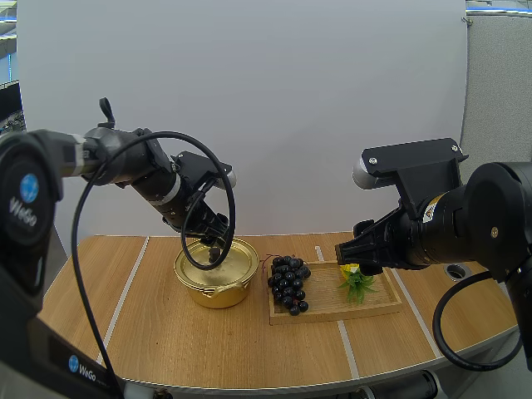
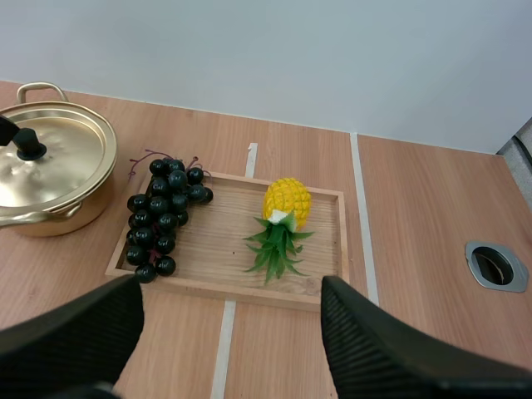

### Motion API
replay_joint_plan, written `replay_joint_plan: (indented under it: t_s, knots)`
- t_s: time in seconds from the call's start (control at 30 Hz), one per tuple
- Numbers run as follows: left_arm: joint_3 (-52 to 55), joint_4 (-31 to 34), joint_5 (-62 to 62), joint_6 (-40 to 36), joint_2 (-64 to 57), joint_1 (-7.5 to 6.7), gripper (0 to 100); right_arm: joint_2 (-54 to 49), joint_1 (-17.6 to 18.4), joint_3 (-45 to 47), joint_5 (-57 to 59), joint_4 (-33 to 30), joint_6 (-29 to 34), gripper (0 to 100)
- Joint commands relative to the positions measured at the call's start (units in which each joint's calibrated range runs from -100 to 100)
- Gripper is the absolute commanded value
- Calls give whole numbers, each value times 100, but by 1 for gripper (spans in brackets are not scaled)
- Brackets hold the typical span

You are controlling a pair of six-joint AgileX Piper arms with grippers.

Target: Open the pot, put the pineapple inside, and close it

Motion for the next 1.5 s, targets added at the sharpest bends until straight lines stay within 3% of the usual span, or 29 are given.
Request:
replay_joint_plan:
  t_s: [0.0, 1.1, 1.17, 1.23, 1.27, 1.47]
  knots:
    - [-114, -96, -11, 22, 226, -18, 100, -5, -23, -46, -95, -25, 34, 100]
    - [-225, -149, -653, 100, 1172, -18, 98, -5, -23, -46, -95, -25, 34, 100]
    - [-225, -149, -653, 100, 1172, -18, 61, -5, -23, -46, -95, -25, 34, 100]
    - [-225, -149, -653, 100, 1172, -18, 15, -5, -23, -46, -95, -25, 34, 100]
    - [-225, -149, -653, 100, 1172, -18, 0, -5, -23, -46, -95, -25, 34, 100]
    - [-225, -149, -653, 100, 1172, -18, 0, -5, -23, -46, -95, -25, 34, 100]
